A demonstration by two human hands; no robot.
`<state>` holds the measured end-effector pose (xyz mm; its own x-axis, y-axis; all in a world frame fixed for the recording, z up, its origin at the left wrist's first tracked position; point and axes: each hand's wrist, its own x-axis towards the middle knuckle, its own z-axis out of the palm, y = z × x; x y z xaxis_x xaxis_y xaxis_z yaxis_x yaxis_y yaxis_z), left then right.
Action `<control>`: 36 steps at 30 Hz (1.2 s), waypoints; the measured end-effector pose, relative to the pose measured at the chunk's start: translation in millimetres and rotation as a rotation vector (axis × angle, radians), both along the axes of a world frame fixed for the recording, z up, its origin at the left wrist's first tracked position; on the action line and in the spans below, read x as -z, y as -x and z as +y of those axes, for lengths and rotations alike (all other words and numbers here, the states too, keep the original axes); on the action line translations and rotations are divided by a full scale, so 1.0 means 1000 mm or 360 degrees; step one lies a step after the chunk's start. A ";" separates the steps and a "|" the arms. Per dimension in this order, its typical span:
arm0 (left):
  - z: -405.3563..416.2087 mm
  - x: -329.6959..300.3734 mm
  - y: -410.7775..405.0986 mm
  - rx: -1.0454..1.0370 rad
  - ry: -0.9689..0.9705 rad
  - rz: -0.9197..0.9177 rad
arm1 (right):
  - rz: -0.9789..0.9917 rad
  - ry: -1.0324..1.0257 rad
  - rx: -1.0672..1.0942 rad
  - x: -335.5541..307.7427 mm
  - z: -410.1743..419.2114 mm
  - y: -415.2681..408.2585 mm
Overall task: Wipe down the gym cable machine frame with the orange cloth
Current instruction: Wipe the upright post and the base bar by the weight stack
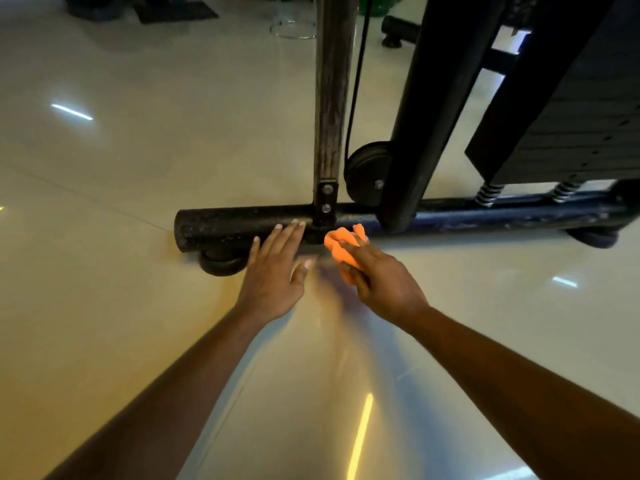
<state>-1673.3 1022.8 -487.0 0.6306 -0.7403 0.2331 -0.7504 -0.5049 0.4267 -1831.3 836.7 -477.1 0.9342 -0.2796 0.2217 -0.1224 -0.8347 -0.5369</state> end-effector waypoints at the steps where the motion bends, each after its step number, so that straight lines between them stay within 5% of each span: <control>1: -0.008 -0.001 0.009 0.0044 0.0029 -0.0014 | -0.0003 -0.0028 0.0067 -0.003 -0.006 0.010; 11: -0.112 -0.010 0.069 0.0431 0.0082 -0.0330 | -0.0053 -0.0026 0.0487 -0.014 -0.075 0.095; 16: -0.164 -0.020 0.085 0.0444 0.0101 -0.0715 | -0.0051 0.0064 0.0600 -0.009 -0.113 0.118; 32: -0.207 0.036 0.042 0.0280 -0.0105 -0.1338 | -0.0088 0.0660 0.0429 0.046 -0.193 0.038; 36: -0.203 0.032 0.033 0.0329 -0.0039 -0.1340 | -0.0247 0.0647 0.0708 0.052 -0.197 0.031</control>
<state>-1706.6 819.9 -519.3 0.1077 -0.8319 0.5444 -0.8894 -0.3253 -0.3212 -1862.1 639.2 -529.1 0.6960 -0.4994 0.5160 -0.4518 -0.8630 -0.2260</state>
